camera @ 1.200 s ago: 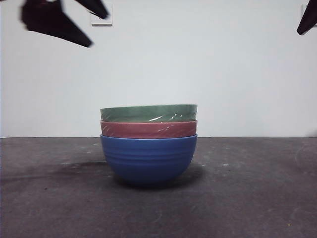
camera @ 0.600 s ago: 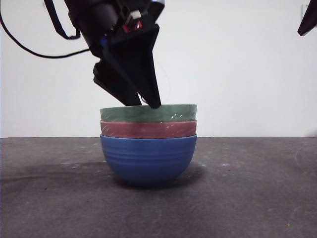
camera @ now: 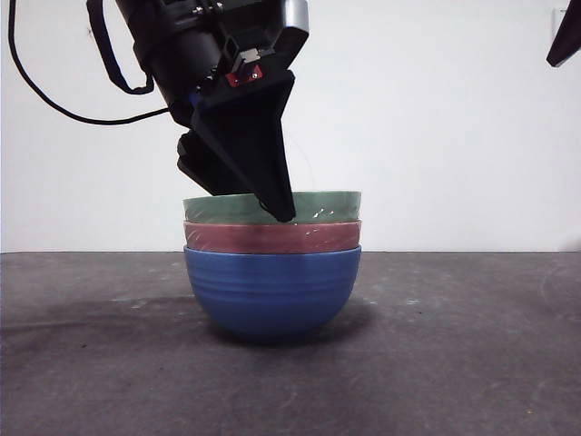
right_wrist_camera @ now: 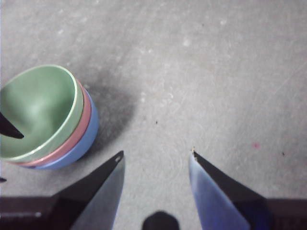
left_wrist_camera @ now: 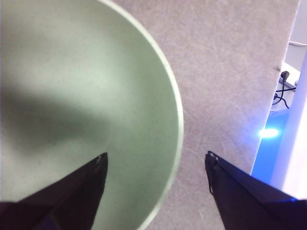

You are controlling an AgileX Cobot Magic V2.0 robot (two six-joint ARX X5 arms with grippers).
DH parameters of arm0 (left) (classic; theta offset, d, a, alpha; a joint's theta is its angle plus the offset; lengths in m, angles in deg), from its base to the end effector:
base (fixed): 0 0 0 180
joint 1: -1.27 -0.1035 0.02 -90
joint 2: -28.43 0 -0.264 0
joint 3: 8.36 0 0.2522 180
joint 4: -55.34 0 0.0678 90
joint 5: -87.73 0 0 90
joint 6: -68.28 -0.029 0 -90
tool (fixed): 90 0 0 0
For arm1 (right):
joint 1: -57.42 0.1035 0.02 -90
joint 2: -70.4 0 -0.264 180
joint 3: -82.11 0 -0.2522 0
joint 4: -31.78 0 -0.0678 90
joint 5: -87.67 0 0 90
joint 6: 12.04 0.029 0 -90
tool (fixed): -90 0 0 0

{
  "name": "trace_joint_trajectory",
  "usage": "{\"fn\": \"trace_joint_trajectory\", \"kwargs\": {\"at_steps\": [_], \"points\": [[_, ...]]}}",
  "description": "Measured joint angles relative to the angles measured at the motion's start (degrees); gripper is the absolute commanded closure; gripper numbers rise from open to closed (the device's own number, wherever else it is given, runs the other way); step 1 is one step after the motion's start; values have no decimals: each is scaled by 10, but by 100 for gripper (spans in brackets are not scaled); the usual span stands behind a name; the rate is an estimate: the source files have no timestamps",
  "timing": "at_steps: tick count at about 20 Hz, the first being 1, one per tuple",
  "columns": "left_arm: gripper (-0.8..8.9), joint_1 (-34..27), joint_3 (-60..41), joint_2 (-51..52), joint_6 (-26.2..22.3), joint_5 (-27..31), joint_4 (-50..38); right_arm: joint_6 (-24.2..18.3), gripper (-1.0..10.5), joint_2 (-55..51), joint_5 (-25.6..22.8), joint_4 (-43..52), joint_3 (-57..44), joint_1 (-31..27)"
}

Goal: Pick up the green bowl on the top,put the green bowl on the left,pick up the red bowl in the middle,put the red bowl on the right

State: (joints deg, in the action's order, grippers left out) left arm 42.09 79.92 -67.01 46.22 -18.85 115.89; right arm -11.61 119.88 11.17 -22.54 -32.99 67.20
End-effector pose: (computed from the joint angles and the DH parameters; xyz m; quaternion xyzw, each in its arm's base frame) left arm 0.2455 -0.2230 0.2464 0.2542 0.4583 -0.4956 0.6926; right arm 0.1627 0.0349 0.3110 0.0143 0.3335 0.1890 0.9235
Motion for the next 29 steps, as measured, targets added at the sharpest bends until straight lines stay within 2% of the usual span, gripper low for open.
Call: {"fn": "trace_joint_trajectory", "kwargs": {"at_steps": [4,11,18,20,25,27,29], "points": [[818,8,0,0,-3,0,-4,0,725,0,0,-3,0,0],[822,15,7,2,-24,8,-18,0,725,0,0,-3,0,0],[822,21,126,2,-23,6,130,0,725,0,0,-3,0,0],[822,22,167,10,-14,35,162,0,725,0,0,-4,0,0],[822,13,176,119,54,187,207,0,726,0,0,-4,0,0],[822,-8,139,167,79,211,197,0,726,0,0,-4,0,0],[823,-28,61,203,102,223,172,0,726,0,0,-4,0,0]]}}
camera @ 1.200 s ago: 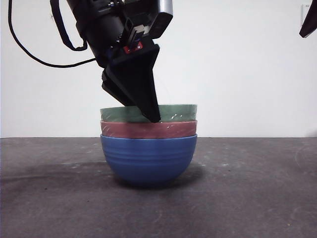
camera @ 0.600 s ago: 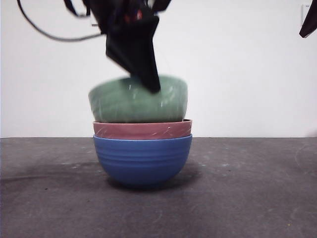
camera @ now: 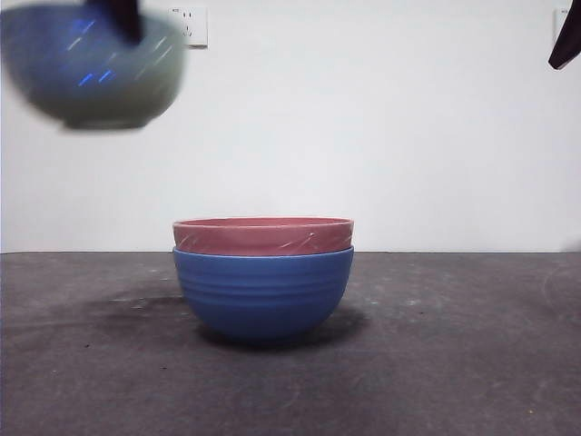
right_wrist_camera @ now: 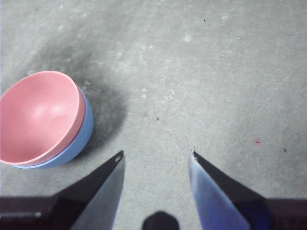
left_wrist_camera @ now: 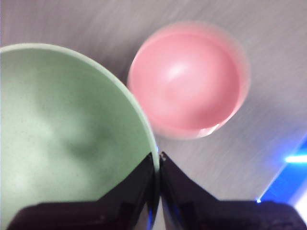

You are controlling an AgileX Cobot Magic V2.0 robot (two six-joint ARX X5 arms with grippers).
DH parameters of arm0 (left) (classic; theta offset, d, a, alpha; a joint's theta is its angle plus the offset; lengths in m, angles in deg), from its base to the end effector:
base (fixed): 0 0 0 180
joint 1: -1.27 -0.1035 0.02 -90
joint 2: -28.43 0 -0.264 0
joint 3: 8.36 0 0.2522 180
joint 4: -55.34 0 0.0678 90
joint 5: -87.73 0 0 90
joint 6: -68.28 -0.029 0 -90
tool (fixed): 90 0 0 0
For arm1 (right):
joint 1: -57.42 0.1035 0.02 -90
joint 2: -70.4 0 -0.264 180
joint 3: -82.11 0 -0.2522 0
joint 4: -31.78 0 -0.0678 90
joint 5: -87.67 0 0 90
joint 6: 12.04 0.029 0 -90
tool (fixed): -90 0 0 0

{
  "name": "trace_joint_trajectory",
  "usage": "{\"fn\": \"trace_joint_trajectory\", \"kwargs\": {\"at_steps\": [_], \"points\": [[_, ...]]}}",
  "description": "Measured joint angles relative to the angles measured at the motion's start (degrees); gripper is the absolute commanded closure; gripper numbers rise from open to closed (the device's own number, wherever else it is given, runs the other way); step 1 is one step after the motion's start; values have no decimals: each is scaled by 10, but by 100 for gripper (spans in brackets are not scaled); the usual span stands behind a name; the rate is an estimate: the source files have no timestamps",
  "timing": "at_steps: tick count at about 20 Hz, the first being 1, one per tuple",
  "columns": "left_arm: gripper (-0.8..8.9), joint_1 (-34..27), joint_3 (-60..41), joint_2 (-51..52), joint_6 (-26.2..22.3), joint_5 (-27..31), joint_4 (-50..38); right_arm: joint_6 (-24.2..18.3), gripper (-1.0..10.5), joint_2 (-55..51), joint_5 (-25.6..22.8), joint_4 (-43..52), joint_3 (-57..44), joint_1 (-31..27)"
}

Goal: Pick up the green bowl on the top,put the green bowl on the left,pick up the red bowl in the middle,put the red bowl on the right

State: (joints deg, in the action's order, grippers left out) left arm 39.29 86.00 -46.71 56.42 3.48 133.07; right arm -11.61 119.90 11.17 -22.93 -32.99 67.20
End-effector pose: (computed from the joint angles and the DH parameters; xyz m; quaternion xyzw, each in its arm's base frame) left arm 0.1916 -0.1461 0.3593 0.2678 0.4260 -0.2880 0.8148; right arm 0.1624 0.0349 0.3104 0.0144 0.3369 0.1887 0.9223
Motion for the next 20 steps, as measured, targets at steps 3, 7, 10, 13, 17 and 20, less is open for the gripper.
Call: {"fn": "trace_joint_trajectory", "kwargs": {"at_steps": [3,7,10,13,17,20], "points": [[823,-20,-131,17,31,1,-69,0,726,0,0,0,0,0],[823,-24,-231,7,42,1,-175,0,726,2,0,3,0,0],[823,-24,-273,-9,45,0,-221,0,726,4,0,4,0,0],[822,-24,-300,-13,45,-2,-262,1,726,8,0,10,0,0],[822,-24,-308,-30,44,-29,-289,4,726,11,0,26,0,0],[804,-24,-308,-41,44,-54,-292,5,726,11,0,29,0,0]]}}
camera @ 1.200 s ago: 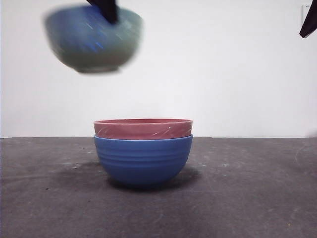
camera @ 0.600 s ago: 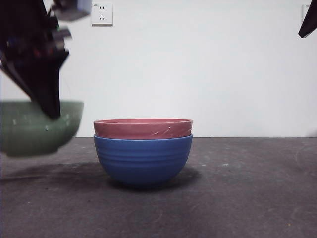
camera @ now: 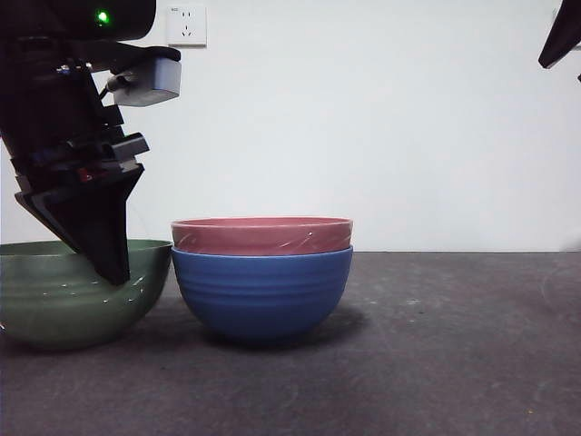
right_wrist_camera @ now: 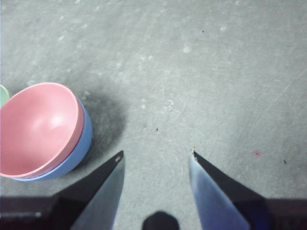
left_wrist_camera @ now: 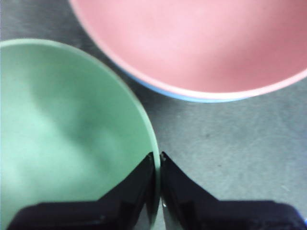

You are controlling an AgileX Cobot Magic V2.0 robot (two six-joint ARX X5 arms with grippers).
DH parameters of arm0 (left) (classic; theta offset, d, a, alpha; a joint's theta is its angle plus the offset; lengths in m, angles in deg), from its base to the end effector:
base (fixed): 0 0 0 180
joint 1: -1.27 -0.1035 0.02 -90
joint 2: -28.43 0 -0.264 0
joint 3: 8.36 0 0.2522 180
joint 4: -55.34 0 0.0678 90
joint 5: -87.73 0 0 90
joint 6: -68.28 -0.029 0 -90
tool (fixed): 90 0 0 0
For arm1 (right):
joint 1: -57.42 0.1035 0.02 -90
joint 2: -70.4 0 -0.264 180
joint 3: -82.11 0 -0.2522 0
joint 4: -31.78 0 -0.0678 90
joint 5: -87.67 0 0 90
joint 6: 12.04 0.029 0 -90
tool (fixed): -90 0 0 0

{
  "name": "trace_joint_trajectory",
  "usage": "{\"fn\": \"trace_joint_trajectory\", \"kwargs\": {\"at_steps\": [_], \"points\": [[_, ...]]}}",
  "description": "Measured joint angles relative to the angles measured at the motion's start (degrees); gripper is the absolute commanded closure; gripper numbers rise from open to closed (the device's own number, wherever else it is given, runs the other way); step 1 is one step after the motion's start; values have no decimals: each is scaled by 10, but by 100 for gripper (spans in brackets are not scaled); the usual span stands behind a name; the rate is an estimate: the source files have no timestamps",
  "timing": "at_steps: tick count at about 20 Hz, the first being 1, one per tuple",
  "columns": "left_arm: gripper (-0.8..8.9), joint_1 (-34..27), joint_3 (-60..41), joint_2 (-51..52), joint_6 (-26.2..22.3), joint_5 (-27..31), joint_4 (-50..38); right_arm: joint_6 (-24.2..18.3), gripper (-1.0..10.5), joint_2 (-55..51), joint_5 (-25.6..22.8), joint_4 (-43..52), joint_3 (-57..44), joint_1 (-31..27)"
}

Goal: Pick up the green bowl on the top,put the green bowl on the left,pick up the red bowl in the middle,put the red bowl on the right

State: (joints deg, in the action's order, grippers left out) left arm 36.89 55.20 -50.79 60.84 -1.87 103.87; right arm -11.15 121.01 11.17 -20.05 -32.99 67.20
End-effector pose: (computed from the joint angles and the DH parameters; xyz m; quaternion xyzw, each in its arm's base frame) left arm 0.2079 -0.1487 0.2076 0.2163 0.4876 -0.2885 0.7951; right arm 0.1693 0.0361 0.3113 0.0176 0.3231 0.1885 0.9272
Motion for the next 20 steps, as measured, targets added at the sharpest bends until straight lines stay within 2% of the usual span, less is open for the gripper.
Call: {"fn": "trace_joint_trajectory", "kwargs": {"at_steps": [1,2,3,5,9,11,15,20], "points": [[696,0,0,-1,0,0,0,0,726,0,0,0,0,0],[531,0,0,-2,1,-7,1,0,726,0,0,0,0,0],[407,0,0,-3,5,-12,1,0,725,0,0,0,0,0],[392,0,0,-3,15,-2,6,0,725,0,17,1,0,0],[392,0,54,-1,33,-3,82,-1,728,6,113,40,0,13],[392,0,91,21,41,-3,109,-1,727,15,136,75,1,39],[405,-12,130,119,63,-4,132,-21,728,78,138,77,41,116],[405,-98,134,268,93,23,145,-66,729,214,118,28,149,238]]}}
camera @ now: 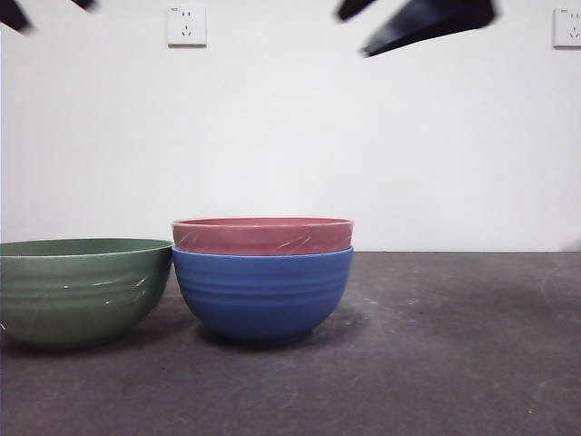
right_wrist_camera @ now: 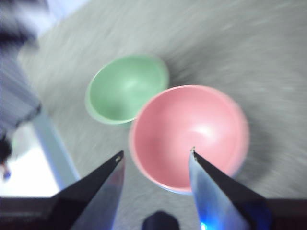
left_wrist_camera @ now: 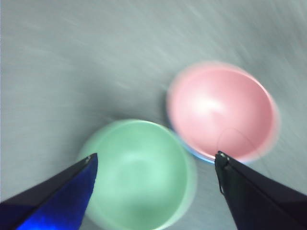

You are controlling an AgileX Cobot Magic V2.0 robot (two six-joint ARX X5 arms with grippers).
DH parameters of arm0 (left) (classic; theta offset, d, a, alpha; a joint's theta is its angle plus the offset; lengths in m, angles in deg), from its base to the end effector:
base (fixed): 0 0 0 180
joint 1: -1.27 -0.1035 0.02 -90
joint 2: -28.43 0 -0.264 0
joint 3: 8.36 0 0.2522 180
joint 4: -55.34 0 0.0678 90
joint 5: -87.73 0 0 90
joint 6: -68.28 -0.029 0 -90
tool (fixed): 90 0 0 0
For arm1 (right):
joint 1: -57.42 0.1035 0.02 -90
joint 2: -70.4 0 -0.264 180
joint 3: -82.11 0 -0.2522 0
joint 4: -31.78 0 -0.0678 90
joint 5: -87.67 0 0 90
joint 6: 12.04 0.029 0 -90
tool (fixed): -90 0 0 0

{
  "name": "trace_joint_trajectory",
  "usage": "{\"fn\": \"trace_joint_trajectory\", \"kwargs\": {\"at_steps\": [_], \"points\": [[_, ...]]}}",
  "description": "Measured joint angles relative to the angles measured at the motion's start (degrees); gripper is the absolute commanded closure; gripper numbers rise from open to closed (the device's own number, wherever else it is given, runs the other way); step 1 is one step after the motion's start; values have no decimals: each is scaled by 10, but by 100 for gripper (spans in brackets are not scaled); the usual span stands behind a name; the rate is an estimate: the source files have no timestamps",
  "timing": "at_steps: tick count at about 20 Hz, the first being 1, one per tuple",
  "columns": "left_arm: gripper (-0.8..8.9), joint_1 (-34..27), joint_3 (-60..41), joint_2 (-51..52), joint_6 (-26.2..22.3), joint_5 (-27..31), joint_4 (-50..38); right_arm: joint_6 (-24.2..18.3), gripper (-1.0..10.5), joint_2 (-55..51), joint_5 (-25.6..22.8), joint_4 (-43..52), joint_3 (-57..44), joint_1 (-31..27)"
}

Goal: Pick up the green bowl on the top,put the green bowl on the left,pick up the red bowl in the middle,put the red bowl on the right

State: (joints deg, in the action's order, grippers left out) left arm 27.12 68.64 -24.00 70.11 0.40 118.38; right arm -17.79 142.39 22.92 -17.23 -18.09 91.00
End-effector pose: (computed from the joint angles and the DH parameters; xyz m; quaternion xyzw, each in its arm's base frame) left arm 0.1483 -0.0704 0.3574 0.0664 0.3223 -0.1846 0.9261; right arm 0.2089 0.1536 0.3269 -0.0664 0.3274 0.4768 0.8131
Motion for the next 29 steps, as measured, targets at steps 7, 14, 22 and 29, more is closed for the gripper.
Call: {"fn": "trace_joint_trajectory", "kwargs": {"at_steps": [7,14,22,29], "points": [[405,-185,0,84,-24,32,100,-59,730,195,-47,-100,139,113],[405,-191,0,79,-29,20,126,-84,737,272,-109,-101,141,159],[405,-191,0,80,-29,-1,126,-91,798,318,-119,-100,140,159],[405,-191,0,80,-29,-1,125,-93,967,321,-121,-99,140,161]]}}
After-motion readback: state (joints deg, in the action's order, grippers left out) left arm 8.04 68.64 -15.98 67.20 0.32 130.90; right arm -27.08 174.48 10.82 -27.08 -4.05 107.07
